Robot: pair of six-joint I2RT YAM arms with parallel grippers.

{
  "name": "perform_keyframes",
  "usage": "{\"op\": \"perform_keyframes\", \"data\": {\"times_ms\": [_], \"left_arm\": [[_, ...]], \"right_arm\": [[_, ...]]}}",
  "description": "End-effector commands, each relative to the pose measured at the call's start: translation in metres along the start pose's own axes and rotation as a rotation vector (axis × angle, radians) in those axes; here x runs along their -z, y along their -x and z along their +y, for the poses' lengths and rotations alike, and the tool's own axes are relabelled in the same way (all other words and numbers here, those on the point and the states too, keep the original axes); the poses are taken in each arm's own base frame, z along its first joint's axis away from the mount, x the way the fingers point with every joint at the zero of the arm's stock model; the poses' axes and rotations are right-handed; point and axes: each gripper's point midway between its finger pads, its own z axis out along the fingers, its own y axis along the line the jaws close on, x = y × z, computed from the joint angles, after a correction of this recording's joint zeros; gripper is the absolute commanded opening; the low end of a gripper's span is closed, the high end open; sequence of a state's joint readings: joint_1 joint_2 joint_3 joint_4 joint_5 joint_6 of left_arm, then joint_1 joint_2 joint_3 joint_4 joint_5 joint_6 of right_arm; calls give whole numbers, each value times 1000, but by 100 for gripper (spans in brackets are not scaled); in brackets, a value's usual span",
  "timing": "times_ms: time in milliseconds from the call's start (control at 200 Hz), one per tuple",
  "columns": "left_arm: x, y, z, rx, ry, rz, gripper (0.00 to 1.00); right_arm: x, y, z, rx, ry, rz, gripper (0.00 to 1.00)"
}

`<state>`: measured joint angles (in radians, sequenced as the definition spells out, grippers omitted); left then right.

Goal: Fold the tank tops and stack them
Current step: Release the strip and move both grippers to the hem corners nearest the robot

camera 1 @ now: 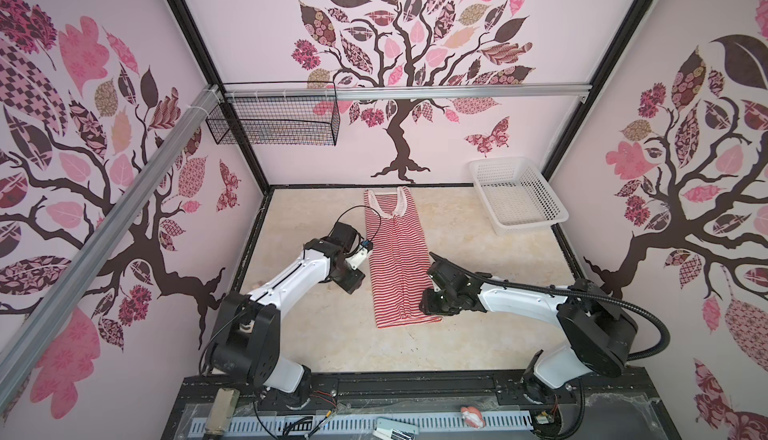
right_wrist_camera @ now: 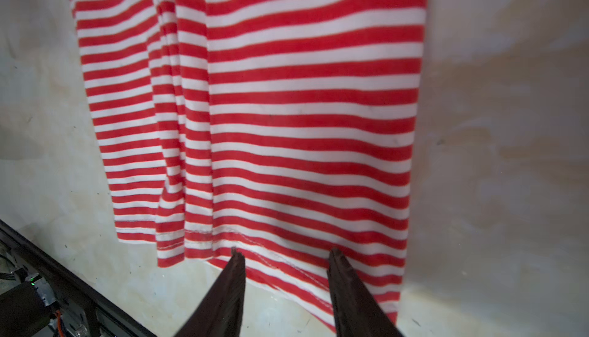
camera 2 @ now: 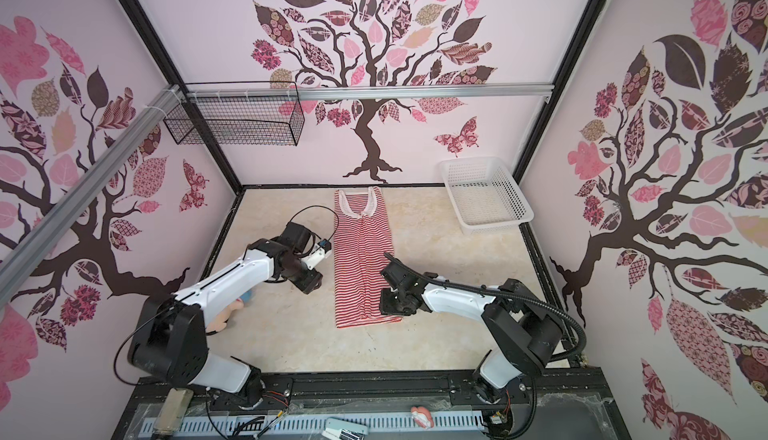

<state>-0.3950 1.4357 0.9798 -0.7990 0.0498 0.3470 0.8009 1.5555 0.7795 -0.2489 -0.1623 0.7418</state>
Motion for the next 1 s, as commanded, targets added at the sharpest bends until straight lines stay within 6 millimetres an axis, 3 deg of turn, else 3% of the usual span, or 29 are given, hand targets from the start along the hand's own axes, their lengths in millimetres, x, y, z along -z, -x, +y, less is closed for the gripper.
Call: {"op": "perform_keyframes", "data": {"times_ms": [0, 335, 535, 620, 736, 996], "left_arm": [[9, 0, -3, -68, 49, -81, 57], [29, -32, -22, -188, 83, -219, 60], [28, -35, -34, -322, 163, -235, 62], [19, -36, -44, -426, 232, -228, 62], [11, -39, -63, -544, 280, -226, 62], [2, -34, -96, -672, 300, -241, 62]], "right_arm": [[-6, -6, 2, -28, 29, 32, 46], [-12, -26, 6, -88, 72, 84, 45], [39, -5, 37, -52, 172, -17, 53], [55, -2, 40, -65, 187, -52, 57], [60, -9, 28, -104, 165, -55, 58], [46, -33, -16, -206, 134, -13, 58]]}}
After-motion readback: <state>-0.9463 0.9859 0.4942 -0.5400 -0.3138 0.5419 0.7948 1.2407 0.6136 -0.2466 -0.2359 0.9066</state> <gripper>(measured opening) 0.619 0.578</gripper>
